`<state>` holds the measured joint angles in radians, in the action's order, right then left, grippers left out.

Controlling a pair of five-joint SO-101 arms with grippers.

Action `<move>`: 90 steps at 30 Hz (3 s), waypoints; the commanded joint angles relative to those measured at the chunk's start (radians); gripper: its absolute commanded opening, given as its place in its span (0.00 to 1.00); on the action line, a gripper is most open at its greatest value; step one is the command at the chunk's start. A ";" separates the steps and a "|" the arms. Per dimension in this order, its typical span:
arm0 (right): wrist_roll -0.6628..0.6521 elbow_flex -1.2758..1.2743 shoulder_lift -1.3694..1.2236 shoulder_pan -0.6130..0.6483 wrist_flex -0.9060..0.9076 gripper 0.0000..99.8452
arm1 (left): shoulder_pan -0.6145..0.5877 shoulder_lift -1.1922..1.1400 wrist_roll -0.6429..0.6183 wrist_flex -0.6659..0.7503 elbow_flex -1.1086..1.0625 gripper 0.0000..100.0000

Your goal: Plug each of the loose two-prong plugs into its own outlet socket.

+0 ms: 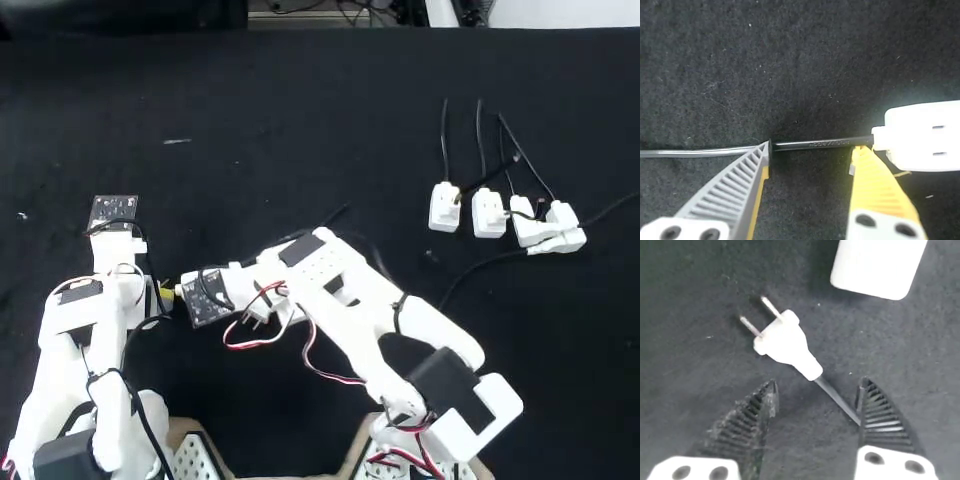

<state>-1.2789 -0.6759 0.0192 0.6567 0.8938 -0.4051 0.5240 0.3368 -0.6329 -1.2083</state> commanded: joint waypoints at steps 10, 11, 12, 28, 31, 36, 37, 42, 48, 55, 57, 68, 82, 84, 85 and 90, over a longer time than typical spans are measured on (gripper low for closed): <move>-0.044 0.147 -0.196 -0.014 -0.018 0.25 | -0.015 0.000 -0.006 0.017 -0.007 0.26; -0.044 0.153 -0.202 -0.015 -0.017 0.23 | -0.015 0.000 -0.006 0.017 -0.007 0.26; -0.044 0.153 -0.202 -0.015 -0.018 0.21 | -0.015 0.000 -0.006 0.017 -0.007 0.26; 0.084 -0.079 0.136 -0.069 -0.014 0.01 | -0.015 0.000 -0.005 0.017 -0.005 0.26; 0.084 -0.182 0.278 -0.130 -0.015 0.01 | -0.015 0.000 -0.003 0.017 -0.005 0.26; 0.086 -0.308 0.418 -0.190 -0.015 0.01 | -0.015 0.000 -0.003 0.017 -0.004 0.26; 0.094 -0.321 0.426 -0.192 -0.015 0.01 | -0.015 0.000 -0.003 0.017 -0.004 0.26; 0.334 -0.321 0.389 -0.190 -0.014 0.04 | -0.015 0.000 -0.003 0.017 -0.004 0.26; 0.440 -0.271 0.340 -0.190 -0.021 0.25 | -0.015 0.000 -0.005 0.017 -0.005 0.26; 0.437 -0.265 0.331 -0.180 -0.049 0.26 | -0.015 0.000 -0.005 0.017 -0.007 0.26; 0.436 -0.265 0.331 -0.166 -0.034 0.26 | -0.015 0.000 -0.005 0.017 -0.008 0.26; 0.230 -0.263 0.332 -0.058 0.041 0.26 | -0.015 0.000 -0.005 0.017 -0.008 0.26; 0.232 -0.133 0.223 -0.055 0.084 0.20 | -0.015 0.000 -0.005 0.017 -0.007 0.26; 0.230 -0.058 0.139 -0.057 0.147 0.18 | -0.015 0.000 -0.005 0.017 -0.007 0.26; 0.229 -0.019 0.105 -0.058 0.184 0.19 | -0.015 0.000 -0.005 0.017 -0.007 0.26; 0.229 0.094 -0.015 -0.055 0.276 0.20 | -0.015 0.000 -0.005 0.017 -0.007 0.26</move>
<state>-1.0349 -0.6697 0.0330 0.5831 1.1377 -0.4051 0.5240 0.3368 -0.6329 -1.2083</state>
